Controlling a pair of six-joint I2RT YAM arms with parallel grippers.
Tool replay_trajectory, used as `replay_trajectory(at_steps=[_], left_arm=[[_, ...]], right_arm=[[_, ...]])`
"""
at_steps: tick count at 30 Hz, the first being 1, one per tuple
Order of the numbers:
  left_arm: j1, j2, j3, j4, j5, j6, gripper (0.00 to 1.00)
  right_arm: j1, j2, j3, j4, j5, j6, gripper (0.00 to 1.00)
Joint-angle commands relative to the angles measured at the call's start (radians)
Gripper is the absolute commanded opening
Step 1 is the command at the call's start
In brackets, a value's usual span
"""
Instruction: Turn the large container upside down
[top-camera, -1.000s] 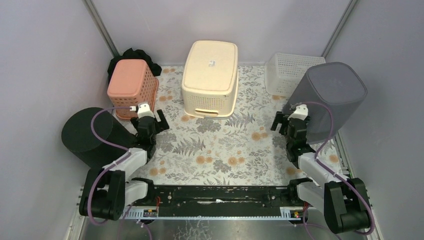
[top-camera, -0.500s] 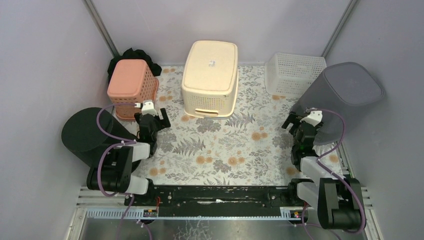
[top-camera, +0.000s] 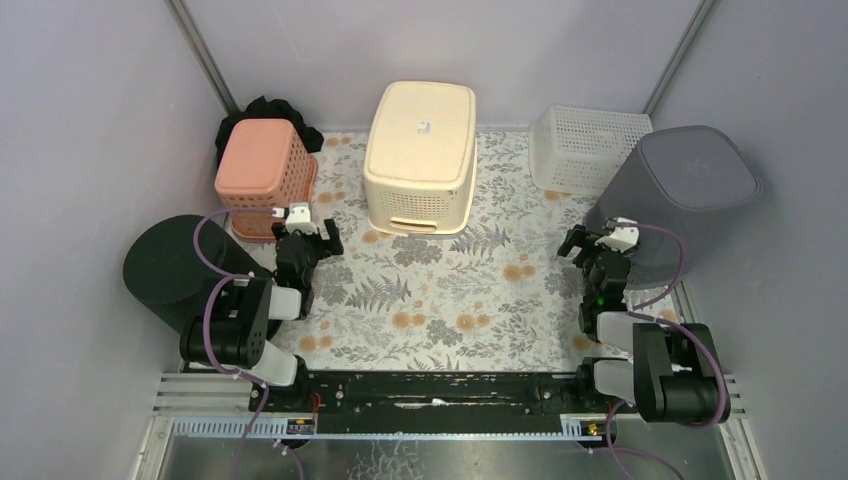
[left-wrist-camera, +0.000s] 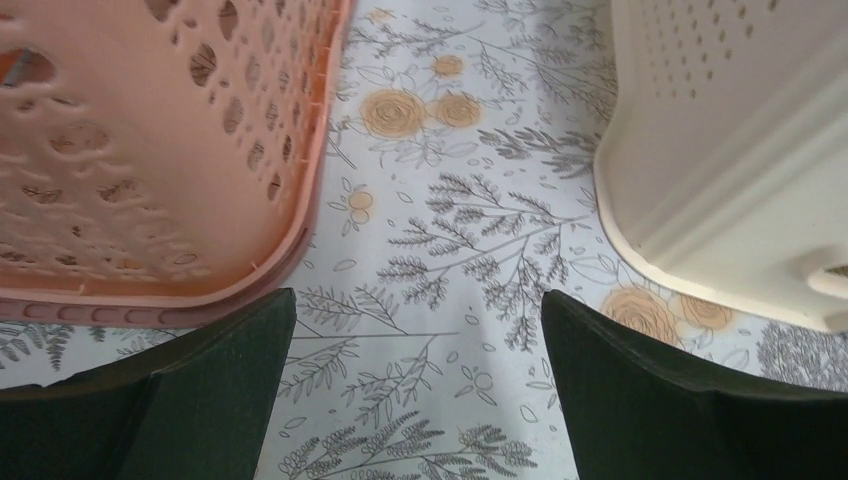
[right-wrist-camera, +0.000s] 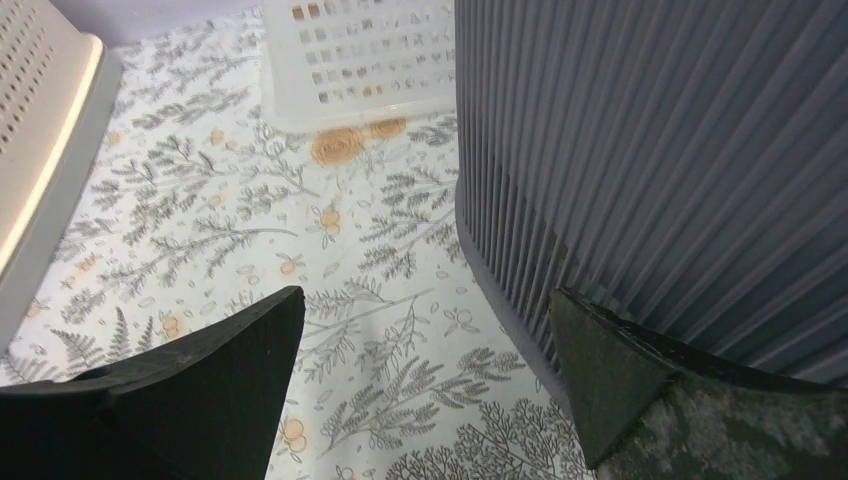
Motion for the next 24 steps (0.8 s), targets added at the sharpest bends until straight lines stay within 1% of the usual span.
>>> replay_trajectory(at_steps=[1,3,4,5,7,8,9,10,11,13,14,16,18,21,24], left_arm=[[0.009,0.026,-0.041,0.193,0.066,0.048,1.00],[0.008,0.026,-0.040,0.192,0.067,0.048,1.00],[0.010,0.026,-0.043,0.195,0.068,0.048,1.00],[0.009,0.026,-0.042,0.195,0.068,0.049,1.00],[0.010,0.026,-0.042,0.195,0.068,0.048,1.00],[0.010,0.026,-0.042,0.195,0.068,0.049,1.00],[0.010,0.027,-0.043,0.195,0.069,0.048,1.00],[0.010,0.026,-0.043,0.196,0.071,0.050,1.00],[0.011,0.027,-0.043,0.196,0.073,0.051,1.00],[0.010,0.027,-0.044,0.195,0.071,0.050,1.00],[0.011,0.027,-0.043,0.196,0.069,0.051,1.00],[0.011,0.025,-0.051,0.210,0.039,0.039,1.00],[0.011,0.026,-0.055,0.219,0.010,0.029,1.00],[0.010,0.025,-0.049,0.205,0.006,0.029,1.00],[0.009,0.026,-0.049,0.208,0.006,0.034,1.00]], right_arm=[[0.000,0.087,-0.053,0.223,0.012,-0.019,0.99],[0.022,0.133,-0.073,0.323,0.003,-0.055,0.99],[0.034,0.151,-0.061,0.311,-0.008,-0.075,1.00],[0.048,0.171,-0.032,0.272,-0.027,-0.094,1.00],[0.058,0.235,0.042,0.199,-0.152,-0.146,0.99],[0.050,0.250,0.074,0.151,-0.169,-0.151,0.99],[0.042,0.254,0.097,0.105,-0.134,-0.131,0.99],[0.038,0.257,0.095,0.111,-0.121,-0.118,0.99],[0.037,0.260,0.073,0.145,-0.143,-0.136,0.99],[0.037,0.311,0.025,0.303,-0.230,-0.163,0.99],[0.037,0.310,0.025,0.308,-0.233,-0.164,0.99],[0.036,0.279,0.052,0.200,-0.213,-0.165,0.99],[0.037,0.305,0.050,0.248,-0.143,-0.129,0.99],[0.037,0.295,0.072,0.189,-0.126,-0.124,0.99],[0.037,0.301,0.068,0.204,-0.125,-0.123,0.99]])
